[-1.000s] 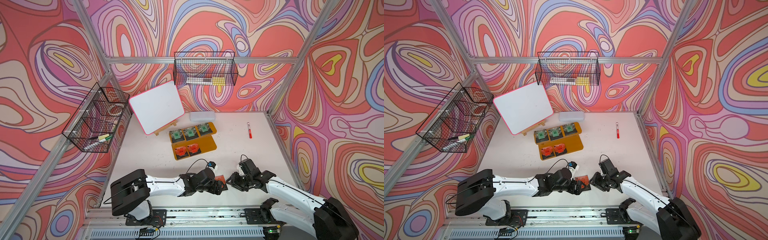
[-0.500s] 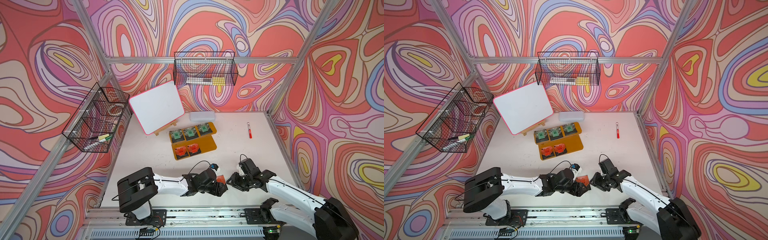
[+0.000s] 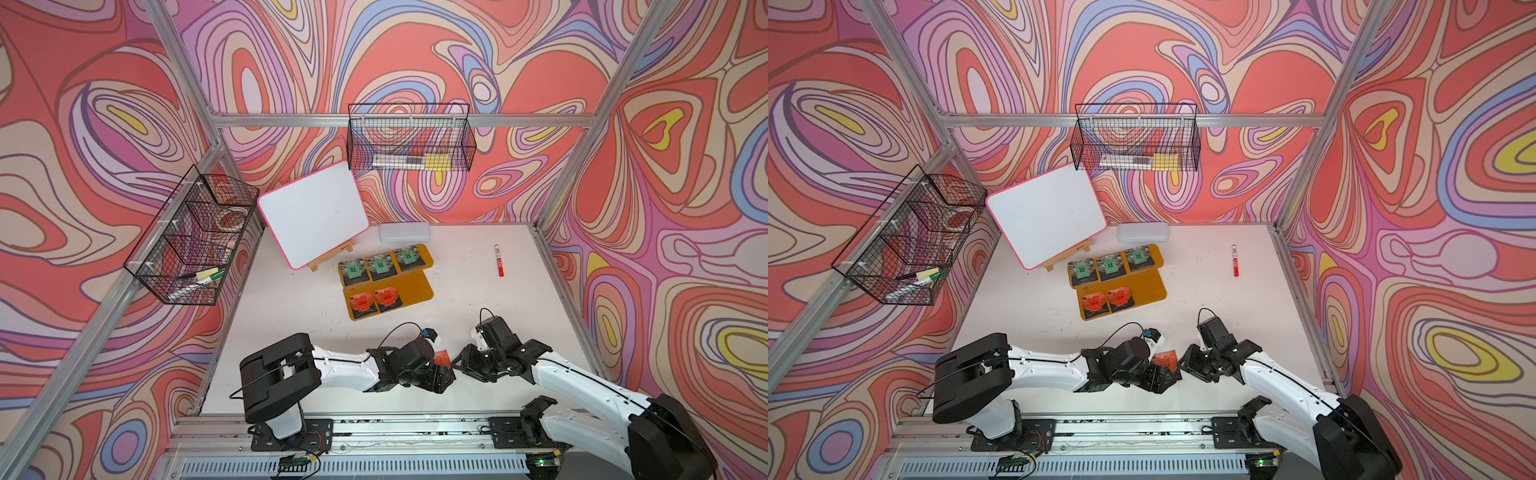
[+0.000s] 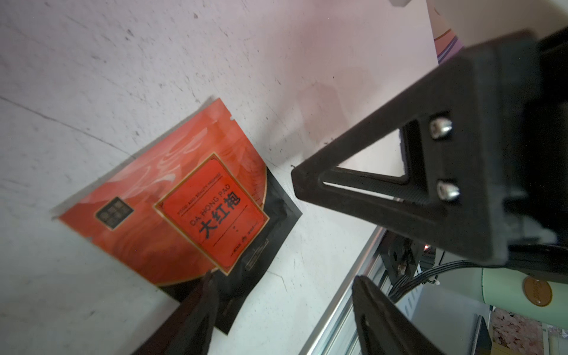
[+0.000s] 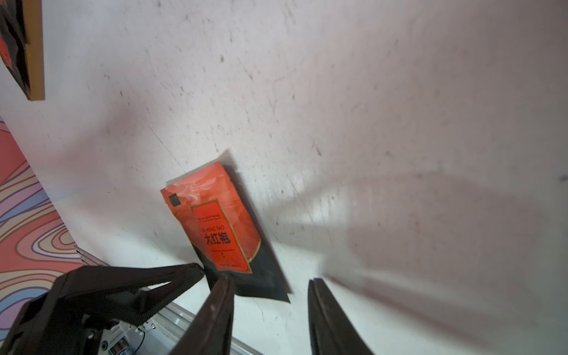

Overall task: Place the tea bags on the shelf by color
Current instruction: Pick up the tea bag from the center of the board.

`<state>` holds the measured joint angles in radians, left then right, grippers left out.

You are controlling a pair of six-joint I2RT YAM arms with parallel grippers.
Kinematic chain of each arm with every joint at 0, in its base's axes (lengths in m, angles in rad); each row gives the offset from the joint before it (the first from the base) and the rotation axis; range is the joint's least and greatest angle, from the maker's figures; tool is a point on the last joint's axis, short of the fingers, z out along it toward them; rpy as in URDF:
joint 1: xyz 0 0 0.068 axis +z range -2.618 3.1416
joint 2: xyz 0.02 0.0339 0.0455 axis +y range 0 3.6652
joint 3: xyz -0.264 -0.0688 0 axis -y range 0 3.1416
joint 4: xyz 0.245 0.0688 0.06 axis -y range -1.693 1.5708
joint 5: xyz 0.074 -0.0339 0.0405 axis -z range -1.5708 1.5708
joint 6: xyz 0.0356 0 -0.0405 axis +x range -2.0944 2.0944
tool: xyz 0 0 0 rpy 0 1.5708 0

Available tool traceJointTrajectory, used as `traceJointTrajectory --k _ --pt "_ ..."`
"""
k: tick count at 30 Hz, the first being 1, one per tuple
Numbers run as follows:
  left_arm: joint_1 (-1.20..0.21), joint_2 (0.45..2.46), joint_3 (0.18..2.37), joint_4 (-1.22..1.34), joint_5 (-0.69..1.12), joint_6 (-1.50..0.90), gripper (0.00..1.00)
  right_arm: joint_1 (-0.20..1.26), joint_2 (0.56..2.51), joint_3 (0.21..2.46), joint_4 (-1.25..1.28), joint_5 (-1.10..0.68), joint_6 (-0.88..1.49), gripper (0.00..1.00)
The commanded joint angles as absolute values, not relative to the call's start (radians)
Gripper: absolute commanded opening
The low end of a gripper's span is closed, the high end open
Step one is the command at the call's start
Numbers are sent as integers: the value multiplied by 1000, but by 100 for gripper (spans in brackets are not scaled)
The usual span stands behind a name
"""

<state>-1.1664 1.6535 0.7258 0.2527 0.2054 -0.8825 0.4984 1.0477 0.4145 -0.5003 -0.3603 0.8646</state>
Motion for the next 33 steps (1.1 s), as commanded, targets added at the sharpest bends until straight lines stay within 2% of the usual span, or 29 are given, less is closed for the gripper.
traceJointTrajectory --k 1,13,24,33 --pt "-1171 1675 744 214 189 -885 74 497 1057 435 -485 -372 843 41" --pt "-1162 1697 741 201 192 -902 74 498 1072 440 -468 -389 818 41" --pt "-1156 1698 730 206 192 -913 74 497 1109 395 -353 -485 848 39" --pt "-1154 1700 729 206 193 -916 74 498 1119 376 -374 -459 857 39"
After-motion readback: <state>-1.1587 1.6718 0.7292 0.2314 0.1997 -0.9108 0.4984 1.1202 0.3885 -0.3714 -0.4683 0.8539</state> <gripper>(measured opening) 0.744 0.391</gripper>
